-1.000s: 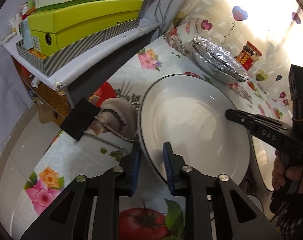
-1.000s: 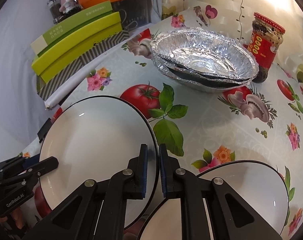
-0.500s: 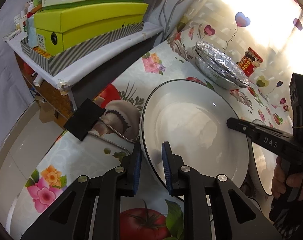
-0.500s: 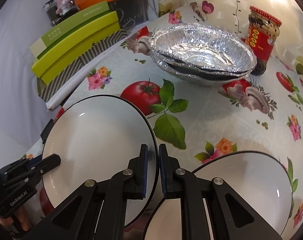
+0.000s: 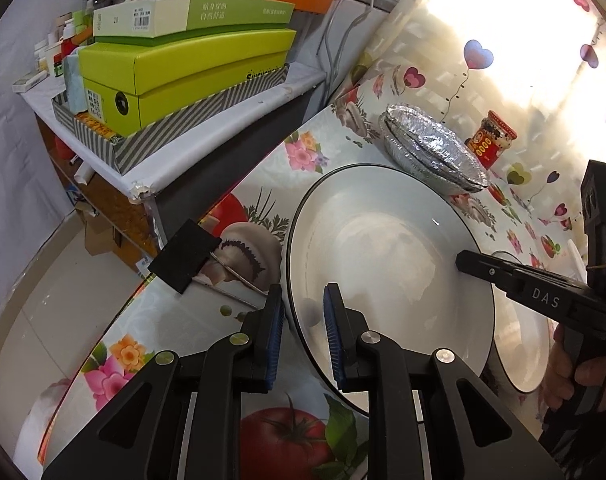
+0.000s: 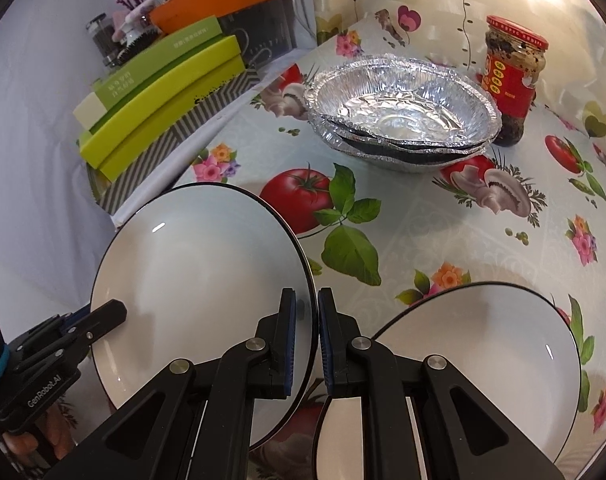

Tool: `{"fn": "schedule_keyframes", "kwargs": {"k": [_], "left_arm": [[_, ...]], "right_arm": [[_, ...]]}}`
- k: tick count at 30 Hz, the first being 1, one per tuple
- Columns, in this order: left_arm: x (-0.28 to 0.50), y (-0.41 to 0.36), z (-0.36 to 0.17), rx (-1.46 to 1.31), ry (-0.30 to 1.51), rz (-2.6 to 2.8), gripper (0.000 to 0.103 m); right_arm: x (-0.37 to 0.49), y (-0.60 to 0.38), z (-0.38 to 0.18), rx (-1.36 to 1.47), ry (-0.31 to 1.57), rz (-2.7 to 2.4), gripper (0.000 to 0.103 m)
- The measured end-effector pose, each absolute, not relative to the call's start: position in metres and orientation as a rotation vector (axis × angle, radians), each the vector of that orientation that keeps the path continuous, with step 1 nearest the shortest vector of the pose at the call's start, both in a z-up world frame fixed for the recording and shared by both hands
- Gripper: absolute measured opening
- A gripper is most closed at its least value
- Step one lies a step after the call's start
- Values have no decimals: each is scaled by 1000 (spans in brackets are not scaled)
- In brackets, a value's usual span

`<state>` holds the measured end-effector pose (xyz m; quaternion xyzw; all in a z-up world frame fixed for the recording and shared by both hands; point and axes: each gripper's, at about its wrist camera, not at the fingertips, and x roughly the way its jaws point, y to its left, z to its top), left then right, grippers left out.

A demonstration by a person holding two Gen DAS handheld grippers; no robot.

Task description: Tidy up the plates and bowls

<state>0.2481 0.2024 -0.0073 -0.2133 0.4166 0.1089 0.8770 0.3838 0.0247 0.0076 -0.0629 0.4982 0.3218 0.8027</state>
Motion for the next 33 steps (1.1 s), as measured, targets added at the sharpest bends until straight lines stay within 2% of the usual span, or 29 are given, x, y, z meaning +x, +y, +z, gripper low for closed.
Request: {"fn": "schedule_keyframes", "kwargs": {"k": [17,33], "left_arm": [[218,186,12,-427,850,193,21],[181,163,10,-420,866,151,21]], "right_arm": [[344,-1,31,-108,1071,668,12],[289,-36,32,-87,1082,640,12]]}}
